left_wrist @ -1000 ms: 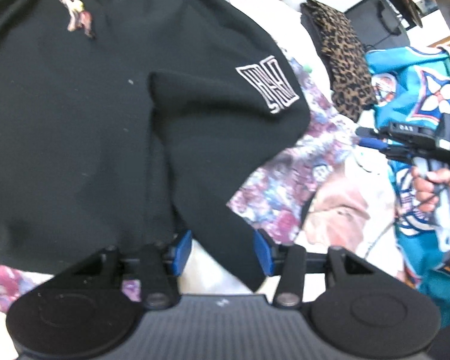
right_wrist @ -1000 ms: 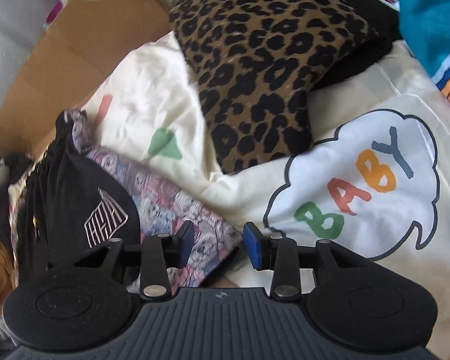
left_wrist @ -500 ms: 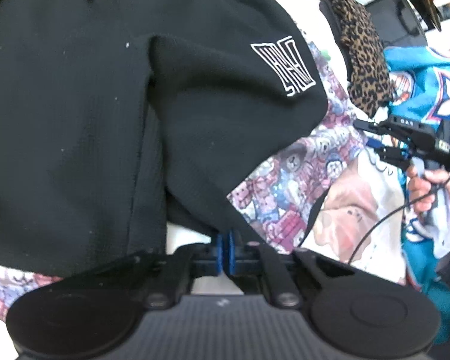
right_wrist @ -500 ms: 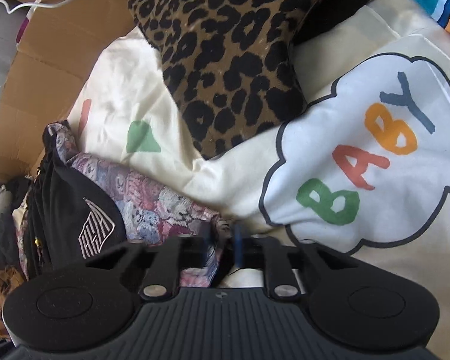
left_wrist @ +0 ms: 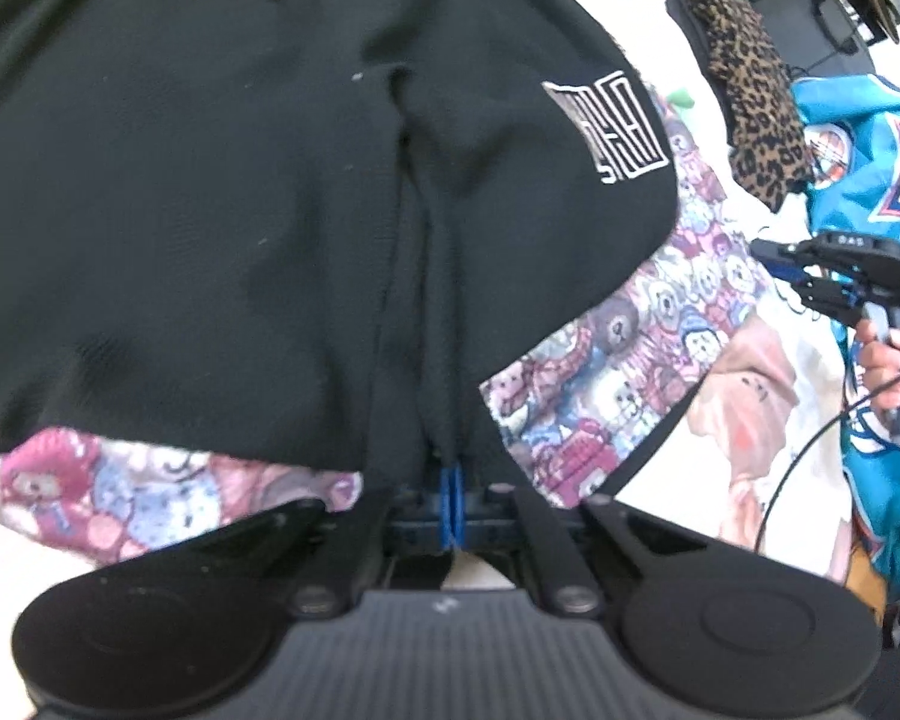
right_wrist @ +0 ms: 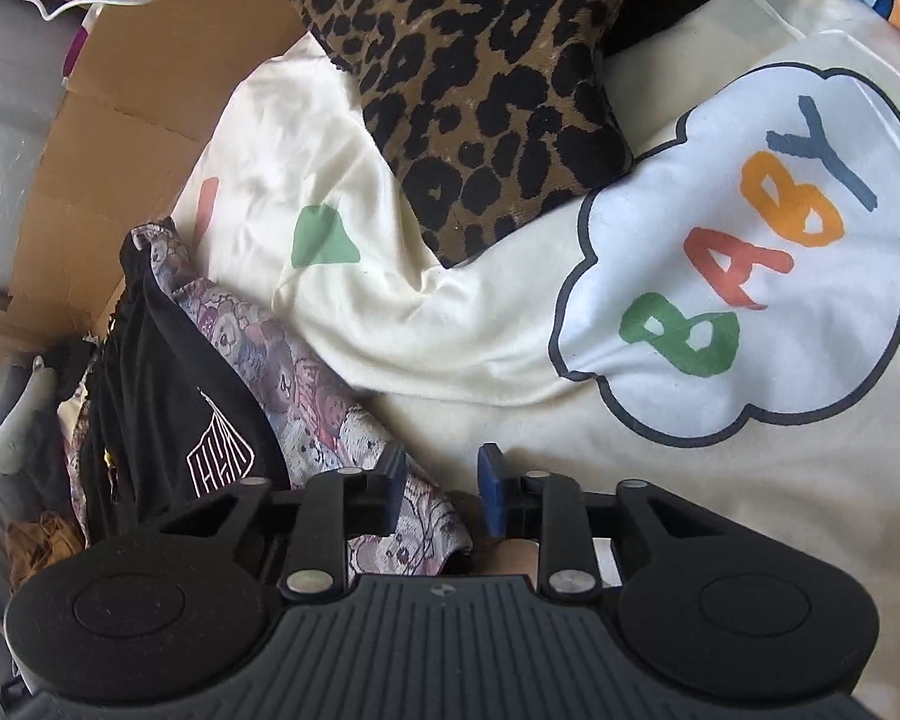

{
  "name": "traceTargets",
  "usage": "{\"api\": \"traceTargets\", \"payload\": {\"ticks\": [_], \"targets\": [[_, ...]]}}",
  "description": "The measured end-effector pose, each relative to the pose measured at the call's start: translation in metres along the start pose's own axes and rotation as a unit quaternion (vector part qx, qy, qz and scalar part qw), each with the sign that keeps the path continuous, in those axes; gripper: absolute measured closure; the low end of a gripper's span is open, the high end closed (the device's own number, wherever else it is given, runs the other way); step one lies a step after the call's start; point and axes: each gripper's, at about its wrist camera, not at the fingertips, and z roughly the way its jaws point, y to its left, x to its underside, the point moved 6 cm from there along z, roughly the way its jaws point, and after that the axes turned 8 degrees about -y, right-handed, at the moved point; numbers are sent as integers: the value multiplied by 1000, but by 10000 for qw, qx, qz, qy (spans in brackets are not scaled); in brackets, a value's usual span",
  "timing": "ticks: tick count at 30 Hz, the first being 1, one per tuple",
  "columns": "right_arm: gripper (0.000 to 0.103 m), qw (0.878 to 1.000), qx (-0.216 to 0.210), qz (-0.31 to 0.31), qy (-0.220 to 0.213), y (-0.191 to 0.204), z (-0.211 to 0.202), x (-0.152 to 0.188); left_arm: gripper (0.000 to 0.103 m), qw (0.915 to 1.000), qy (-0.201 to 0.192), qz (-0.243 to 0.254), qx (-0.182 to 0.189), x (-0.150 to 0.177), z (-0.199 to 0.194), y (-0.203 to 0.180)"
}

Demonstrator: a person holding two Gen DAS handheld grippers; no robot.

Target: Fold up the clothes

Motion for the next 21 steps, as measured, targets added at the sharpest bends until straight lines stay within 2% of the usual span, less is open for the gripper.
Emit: {"api": "traceTargets", "payload": {"ticks": [9, 10, 12, 13, 14, 16, 17, 18, 21], "targets": [[72, 9987, 1, -267, 436, 7, 15, 18, 102, 9999, 71, 150, -10, -3, -2, 1], [77, 9984, -5, -339, 455, 9, 15, 20, 102, 9998, 81, 155, -32, -2, -3, 2], [100, 9969, 64, -643, 439, 15, 13, 21, 100, 9998, 116, 139, -17, -4, -1, -1], [100, 9962, 84, -772, 406, 18, 10, 21, 99, 9999, 136, 93, 9, -5, -1, -2], [100, 9955, 92, -877, 335, 21, 6, 20, 93, 9999, 152, 38, 37, -6, -1, -3], [100, 9935, 124, -1118, 189, 26, -3, 19, 72, 9997, 123, -131, 192, -8, -3, -3], [100, 9923, 146, -1222, 139, 28, -7, 19, 58, 9994, 105, -210, 270, -9, -2, -5], [100, 9915, 151, -1284, 121, 30, -10, 20, 51, 9990, 88, -284, 345, -10, -1, -8], [100, 9906, 141, -1349, 154, 30, -12, 24, 50, 9991, 219, -167, 315, -9, 12, -17]]}}
